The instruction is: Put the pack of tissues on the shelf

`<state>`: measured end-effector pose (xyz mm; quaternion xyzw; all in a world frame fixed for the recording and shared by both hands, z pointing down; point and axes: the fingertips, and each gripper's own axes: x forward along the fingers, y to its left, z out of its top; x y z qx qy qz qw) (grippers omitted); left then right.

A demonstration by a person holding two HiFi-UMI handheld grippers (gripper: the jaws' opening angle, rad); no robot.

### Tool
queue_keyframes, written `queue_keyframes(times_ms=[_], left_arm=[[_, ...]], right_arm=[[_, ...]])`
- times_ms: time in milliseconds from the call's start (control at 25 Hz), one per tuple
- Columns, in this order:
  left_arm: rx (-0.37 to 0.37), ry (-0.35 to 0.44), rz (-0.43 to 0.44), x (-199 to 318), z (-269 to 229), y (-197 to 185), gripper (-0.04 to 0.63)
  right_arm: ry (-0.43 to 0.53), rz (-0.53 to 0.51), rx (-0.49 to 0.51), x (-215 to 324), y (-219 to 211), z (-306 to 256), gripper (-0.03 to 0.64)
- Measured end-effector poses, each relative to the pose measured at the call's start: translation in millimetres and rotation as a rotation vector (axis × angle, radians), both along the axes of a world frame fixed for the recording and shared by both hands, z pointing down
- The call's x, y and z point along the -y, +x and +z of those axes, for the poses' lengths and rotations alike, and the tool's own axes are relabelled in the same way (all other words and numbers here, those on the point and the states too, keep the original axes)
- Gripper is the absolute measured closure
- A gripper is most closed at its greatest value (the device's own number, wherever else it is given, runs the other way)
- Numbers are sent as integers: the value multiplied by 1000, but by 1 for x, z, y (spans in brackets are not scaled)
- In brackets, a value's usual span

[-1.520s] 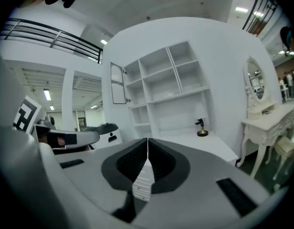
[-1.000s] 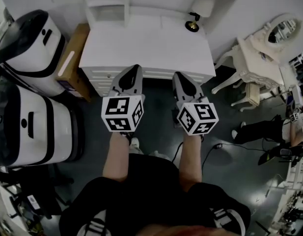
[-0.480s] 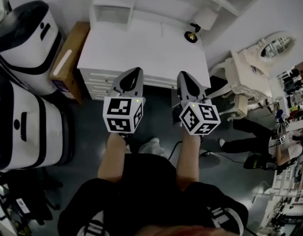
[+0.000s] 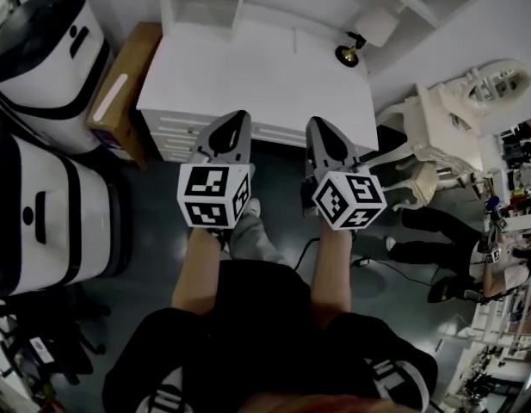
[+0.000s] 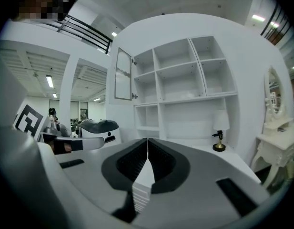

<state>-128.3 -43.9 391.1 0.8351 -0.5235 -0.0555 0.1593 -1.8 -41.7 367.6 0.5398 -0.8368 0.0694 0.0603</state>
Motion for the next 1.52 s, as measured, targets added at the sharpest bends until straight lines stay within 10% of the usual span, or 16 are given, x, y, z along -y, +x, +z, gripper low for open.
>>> queue_keyframes(times_ms=[600, 1520], left_arm=[[41, -102, 34, 71, 33, 57, 584], [140, -15, 233, 196, 6, 284, 584]], right_arm=[[-88, 10, 71, 75, 49, 32, 594], [-29, 276, 236, 181, 309, 23, 594]])
